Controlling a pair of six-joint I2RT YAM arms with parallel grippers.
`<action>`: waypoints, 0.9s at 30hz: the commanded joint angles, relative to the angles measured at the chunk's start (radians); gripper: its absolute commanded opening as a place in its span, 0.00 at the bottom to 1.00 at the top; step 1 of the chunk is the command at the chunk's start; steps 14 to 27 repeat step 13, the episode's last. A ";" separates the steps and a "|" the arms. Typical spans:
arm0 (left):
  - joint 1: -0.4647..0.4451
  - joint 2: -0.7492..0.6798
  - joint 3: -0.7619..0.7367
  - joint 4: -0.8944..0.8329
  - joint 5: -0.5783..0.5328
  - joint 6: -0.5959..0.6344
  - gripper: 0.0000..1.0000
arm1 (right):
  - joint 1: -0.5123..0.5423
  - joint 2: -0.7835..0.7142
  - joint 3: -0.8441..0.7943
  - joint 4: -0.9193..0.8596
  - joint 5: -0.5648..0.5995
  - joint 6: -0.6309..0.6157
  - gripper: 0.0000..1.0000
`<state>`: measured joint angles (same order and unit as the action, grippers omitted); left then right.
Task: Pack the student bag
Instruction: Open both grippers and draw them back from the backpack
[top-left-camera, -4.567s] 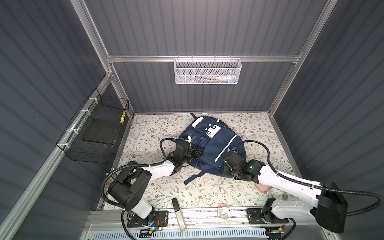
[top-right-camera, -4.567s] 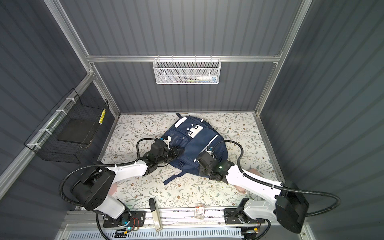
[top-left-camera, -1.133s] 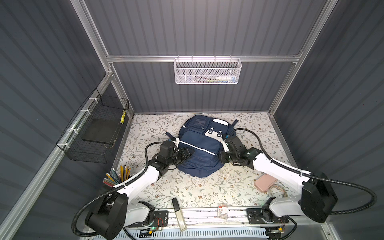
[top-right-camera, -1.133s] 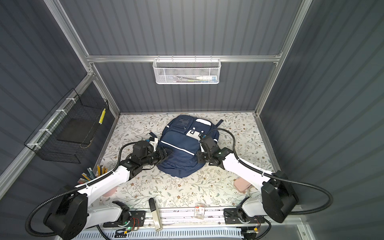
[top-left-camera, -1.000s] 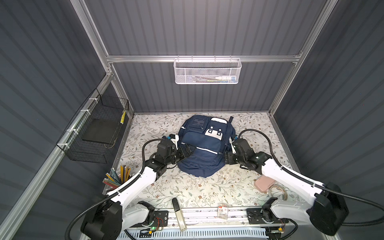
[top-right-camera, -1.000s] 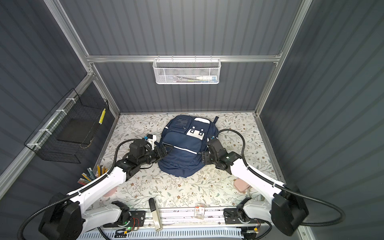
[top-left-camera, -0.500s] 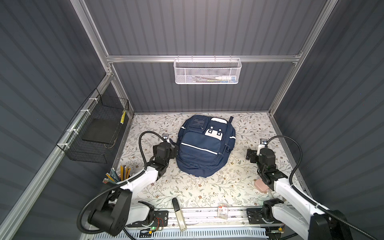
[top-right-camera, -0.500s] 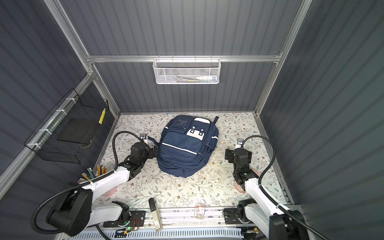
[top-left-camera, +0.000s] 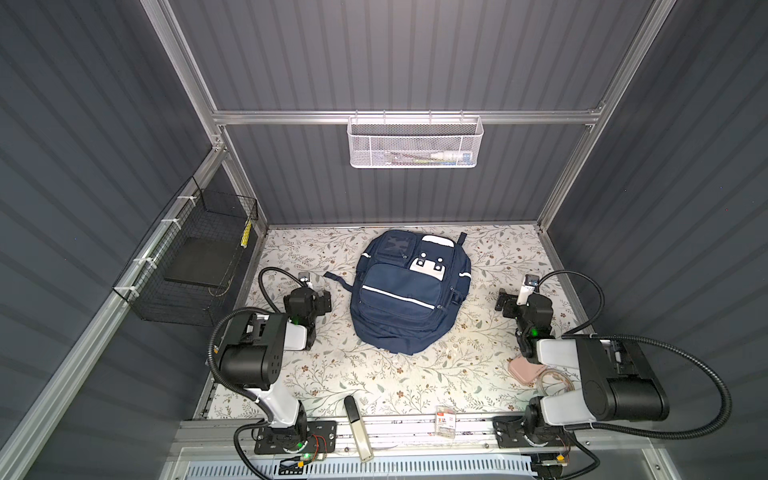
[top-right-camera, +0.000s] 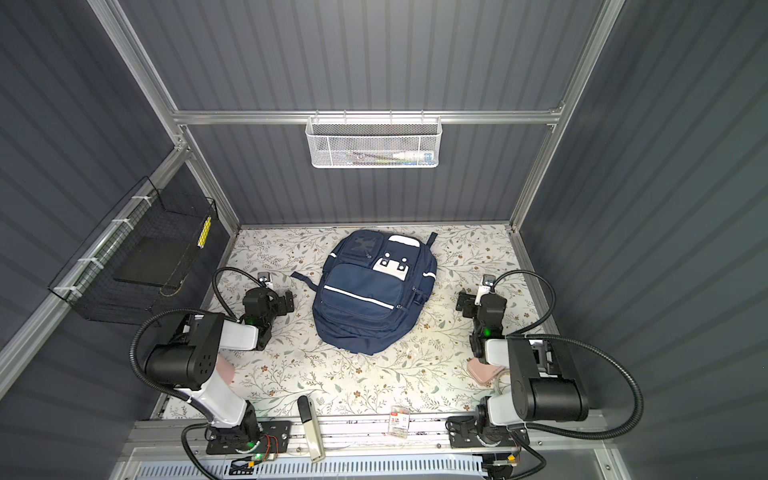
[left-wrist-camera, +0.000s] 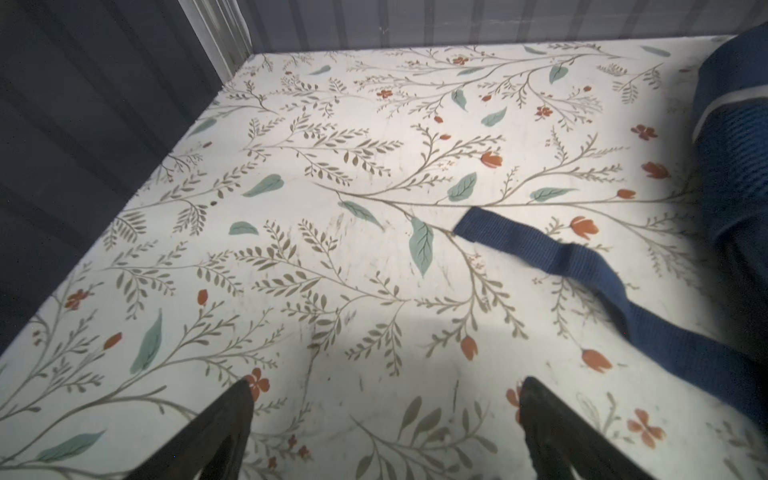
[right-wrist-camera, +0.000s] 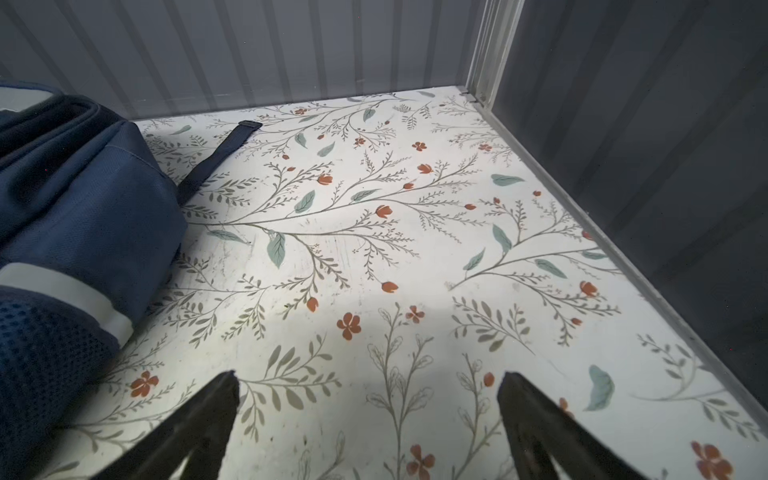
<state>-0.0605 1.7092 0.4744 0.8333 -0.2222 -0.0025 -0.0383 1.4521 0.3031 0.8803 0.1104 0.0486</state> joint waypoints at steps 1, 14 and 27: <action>0.008 -0.004 0.005 0.041 0.059 0.003 1.00 | -0.014 -0.009 0.027 0.058 -0.038 0.017 0.99; 0.007 0.010 -0.003 0.090 0.052 0.009 1.00 | -0.017 -0.012 0.029 0.043 -0.047 0.017 0.99; 0.007 0.010 -0.003 0.090 0.052 0.009 1.00 | -0.017 -0.012 0.029 0.043 -0.047 0.017 0.99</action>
